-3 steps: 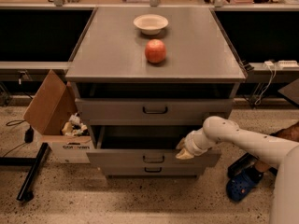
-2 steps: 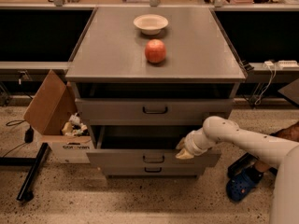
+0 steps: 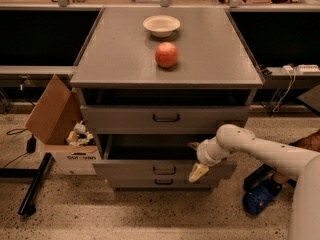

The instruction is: Open middle drawer

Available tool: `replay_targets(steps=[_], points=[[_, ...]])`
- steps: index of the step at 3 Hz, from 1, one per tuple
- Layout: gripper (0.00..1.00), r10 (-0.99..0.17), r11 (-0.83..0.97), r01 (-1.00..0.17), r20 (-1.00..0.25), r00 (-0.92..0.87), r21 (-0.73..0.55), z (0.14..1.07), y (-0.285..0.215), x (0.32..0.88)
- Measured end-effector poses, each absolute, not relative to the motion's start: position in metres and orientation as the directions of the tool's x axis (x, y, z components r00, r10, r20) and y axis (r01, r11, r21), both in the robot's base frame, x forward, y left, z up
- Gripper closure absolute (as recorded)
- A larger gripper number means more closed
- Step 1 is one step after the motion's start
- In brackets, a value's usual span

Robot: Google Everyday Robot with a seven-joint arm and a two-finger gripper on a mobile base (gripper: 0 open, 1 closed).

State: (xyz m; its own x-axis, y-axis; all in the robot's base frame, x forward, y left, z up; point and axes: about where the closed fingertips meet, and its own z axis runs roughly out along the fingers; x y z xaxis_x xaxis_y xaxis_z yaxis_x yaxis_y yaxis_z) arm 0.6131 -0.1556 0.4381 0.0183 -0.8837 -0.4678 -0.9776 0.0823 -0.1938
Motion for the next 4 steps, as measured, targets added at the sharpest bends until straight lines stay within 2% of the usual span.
replay_targets(steps=[1, 4], points=[[0.0, -0.884, 0.082, -0.978, -0.468, 0.019, -0.194, 0.438, -0.156, 0.613], [0.0, -0.872, -0.173, -0.984, -0.459, 0.17, -0.036, 0.41, -0.123, 0.549]])
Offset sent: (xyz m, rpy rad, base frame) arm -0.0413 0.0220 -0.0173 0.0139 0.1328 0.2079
